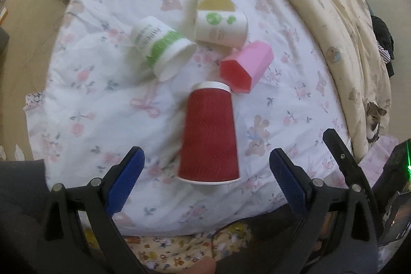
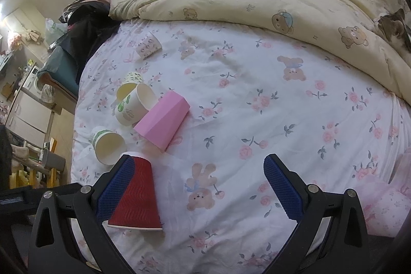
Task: Flip cup upside down
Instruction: 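Grasp the red ribbed cup with the right tool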
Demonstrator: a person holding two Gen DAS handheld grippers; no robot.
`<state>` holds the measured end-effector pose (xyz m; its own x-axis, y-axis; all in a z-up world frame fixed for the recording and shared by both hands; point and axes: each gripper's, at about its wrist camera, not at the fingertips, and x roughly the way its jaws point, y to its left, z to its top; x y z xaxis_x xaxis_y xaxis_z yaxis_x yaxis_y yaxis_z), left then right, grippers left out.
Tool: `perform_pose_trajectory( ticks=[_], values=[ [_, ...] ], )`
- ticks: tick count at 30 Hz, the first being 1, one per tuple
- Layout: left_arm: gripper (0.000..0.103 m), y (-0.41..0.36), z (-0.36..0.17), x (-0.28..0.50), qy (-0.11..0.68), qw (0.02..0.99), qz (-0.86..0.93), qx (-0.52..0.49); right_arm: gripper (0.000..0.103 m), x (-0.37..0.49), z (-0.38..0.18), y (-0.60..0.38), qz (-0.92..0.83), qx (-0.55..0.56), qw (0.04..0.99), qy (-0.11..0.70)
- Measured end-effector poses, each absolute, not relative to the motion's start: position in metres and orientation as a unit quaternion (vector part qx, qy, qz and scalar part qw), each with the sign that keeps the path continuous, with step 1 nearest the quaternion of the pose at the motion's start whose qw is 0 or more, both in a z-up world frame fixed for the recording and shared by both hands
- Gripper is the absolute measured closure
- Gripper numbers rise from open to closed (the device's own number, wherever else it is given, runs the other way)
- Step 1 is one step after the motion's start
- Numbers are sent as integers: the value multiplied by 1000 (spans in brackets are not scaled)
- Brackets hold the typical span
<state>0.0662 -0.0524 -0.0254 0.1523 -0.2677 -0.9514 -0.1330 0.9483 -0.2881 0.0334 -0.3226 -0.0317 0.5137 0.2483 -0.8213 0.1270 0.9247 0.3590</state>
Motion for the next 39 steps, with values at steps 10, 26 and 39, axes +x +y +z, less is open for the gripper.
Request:
perform_pose_trajectory(
  ticks=[10,26,39],
  values=[
    [7,5,-27,58,611,783,-15,-116,1,34,-34,-316,37,176,849,497],
    [11,26,-37,51,567,821,19,-67,1,50,-48,-281,90,144,816,552],
    [11,36,-31,56,549,832,55,-61,14,110,-111,-194,220,178,647,708]
  ],
)
